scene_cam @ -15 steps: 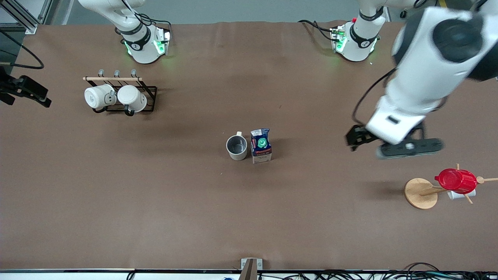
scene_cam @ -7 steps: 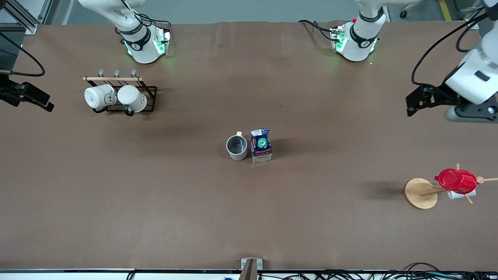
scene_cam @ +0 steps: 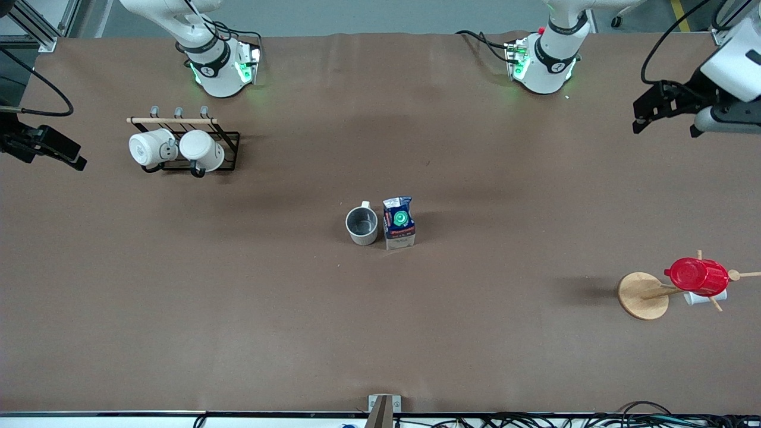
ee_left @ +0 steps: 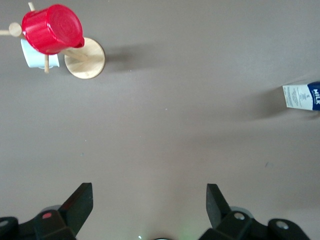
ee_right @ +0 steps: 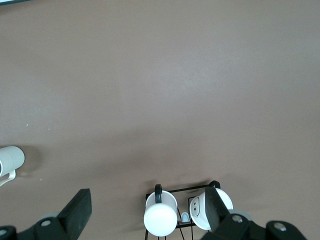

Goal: Place cup and milk on table

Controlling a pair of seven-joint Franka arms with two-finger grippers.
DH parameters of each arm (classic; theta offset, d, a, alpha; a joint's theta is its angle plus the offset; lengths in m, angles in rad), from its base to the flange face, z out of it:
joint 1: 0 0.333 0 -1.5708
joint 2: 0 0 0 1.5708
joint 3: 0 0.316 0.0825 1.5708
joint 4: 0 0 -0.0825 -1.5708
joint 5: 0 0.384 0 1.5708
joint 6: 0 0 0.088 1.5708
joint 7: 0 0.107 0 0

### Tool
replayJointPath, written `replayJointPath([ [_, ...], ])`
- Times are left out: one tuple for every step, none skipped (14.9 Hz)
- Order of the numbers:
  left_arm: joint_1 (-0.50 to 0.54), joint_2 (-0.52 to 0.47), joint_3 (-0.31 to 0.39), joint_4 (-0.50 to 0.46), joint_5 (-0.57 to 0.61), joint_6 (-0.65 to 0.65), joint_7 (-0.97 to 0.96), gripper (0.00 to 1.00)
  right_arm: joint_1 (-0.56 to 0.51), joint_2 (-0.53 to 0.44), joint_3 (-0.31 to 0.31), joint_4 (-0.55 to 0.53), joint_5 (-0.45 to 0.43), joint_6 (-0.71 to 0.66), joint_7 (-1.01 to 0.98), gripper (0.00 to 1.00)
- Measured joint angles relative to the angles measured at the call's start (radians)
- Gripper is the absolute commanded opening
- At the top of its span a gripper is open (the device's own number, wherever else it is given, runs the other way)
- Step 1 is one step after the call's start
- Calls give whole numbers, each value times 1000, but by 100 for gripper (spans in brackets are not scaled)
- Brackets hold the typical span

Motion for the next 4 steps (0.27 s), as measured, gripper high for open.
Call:
replayJointPath([
  [0, -14, 1, -12, 0, 0, 0, 100, 0, 0, 1, 1, -1, 0, -16, 100],
  [0, -20, 2, -16, 0, 0, 0, 100, 0, 0, 2, 3, -3, -5, -38, 100],
  [0, -20, 4, -16, 0, 2, 0, 100, 0, 0, 2, 8, -5, -21, -56, 100],
  [0, -18, 5, -15, 0, 4, 0, 100, 0, 0, 2, 20, -6, -42, -68, 100],
])
